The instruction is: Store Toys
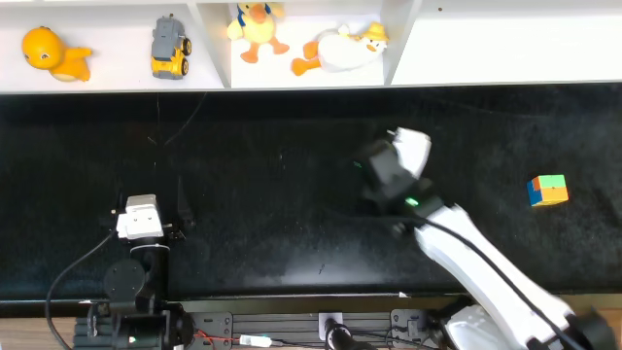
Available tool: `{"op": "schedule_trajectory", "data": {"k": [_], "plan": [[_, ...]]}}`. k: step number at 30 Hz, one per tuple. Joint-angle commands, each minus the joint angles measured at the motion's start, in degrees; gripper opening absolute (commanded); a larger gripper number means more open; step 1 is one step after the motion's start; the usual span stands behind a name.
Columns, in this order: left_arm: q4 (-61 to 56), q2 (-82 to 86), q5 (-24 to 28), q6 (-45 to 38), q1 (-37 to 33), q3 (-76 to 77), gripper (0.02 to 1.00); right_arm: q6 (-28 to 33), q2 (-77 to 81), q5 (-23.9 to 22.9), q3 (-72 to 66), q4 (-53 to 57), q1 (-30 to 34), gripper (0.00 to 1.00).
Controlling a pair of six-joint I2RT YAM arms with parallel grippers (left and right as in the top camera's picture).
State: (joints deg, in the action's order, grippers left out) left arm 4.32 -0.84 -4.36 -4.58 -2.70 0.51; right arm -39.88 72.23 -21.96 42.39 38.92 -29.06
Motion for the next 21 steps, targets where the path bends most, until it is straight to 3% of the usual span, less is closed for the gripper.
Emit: {"op": "schedule_trajectory", "data": {"k": [1,7,16,21], "plan": [[0.09,0.68,-0.68,0.17,0.2,-0.07,0.998,8.52,-6.86,-0.37,-0.28,1.18,5.99,0.161],[0.09,0.68,-0.68,0.17,0.2,-0.07,0.996,19.43,-6.54,-0.13,5.53,1.97,12.55,0.154],[0.09,0.68,-0.68,0.15,0.2,-0.07,0.998,40.3,4.59,-1.03,23.15,1.01,13.77,0.13],[0.09,0.68,-0.68,0.17,0.2,-0.07,0.996,45.88,13.0,-2.34,31.54,0.46,14.58,0.123]]}}
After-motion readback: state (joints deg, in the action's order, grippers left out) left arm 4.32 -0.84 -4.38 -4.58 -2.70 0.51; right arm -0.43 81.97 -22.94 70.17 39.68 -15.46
